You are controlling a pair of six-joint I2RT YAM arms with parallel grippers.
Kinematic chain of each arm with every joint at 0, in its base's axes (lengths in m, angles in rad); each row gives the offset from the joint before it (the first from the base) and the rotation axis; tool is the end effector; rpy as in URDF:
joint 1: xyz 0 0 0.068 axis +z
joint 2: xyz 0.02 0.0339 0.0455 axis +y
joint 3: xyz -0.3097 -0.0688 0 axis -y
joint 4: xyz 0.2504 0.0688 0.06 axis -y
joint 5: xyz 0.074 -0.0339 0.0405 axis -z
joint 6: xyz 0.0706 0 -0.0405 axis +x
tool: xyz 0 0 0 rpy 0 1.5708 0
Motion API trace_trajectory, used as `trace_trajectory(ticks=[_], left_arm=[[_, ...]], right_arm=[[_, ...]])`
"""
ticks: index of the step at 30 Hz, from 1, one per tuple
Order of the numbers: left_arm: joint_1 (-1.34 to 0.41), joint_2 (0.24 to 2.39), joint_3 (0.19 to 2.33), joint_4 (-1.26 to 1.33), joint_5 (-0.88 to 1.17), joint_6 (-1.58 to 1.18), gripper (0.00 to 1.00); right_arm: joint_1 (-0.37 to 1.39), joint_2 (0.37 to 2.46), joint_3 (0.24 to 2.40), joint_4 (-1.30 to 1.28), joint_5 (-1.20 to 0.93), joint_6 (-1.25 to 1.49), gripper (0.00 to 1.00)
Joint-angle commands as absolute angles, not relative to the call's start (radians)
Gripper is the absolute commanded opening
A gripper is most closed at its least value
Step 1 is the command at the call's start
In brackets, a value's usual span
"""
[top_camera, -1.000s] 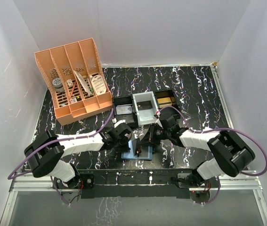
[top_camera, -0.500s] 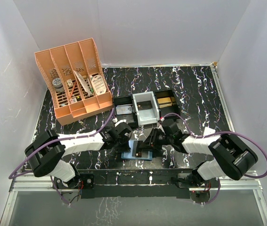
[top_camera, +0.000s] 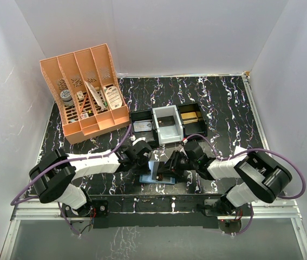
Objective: Take the credit cards out of the card holder
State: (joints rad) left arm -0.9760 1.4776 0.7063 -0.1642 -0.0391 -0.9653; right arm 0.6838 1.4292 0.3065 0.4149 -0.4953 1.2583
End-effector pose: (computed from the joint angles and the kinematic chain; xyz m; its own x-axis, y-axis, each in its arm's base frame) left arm 0.1694 -0.2455 0.1740 -0.9265 -0.0967 -0.3636 0.0928 0.8778 -0.4700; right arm 0.1666 0.1791 0.1319 -0.9502 0.3056 0.0605 0.2226 0.5304 0.8180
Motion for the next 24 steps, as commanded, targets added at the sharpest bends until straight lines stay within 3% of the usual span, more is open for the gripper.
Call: trace_trajectory(ticks=[1, 7, 21, 24], left_arm=[[-0.974, 1.501, 0.660, -0.234, -0.060, -0.960, 0.00], [-0.974, 1.490, 0.658, -0.240, -0.066, -0.960, 0.00], [-0.975, 1.493, 0.665, -0.245, -0.057, -0.960, 0.00], [-0.974, 1.494, 0.672, -0.256, -0.060, -0.954, 0.00]], right_arm=[[0.709, 1.456, 0.334, 0.503, -0.463, 1.275, 0.20], [0.714, 1.449, 0.334, 0.496, -0.422, 1.265, 0.15], [0.715, 1.496, 0.334, 0.555, -0.433, 1.260, 0.17], [0.715, 1.505, 0.378, 0.557, -0.442, 1.253, 0.11]])
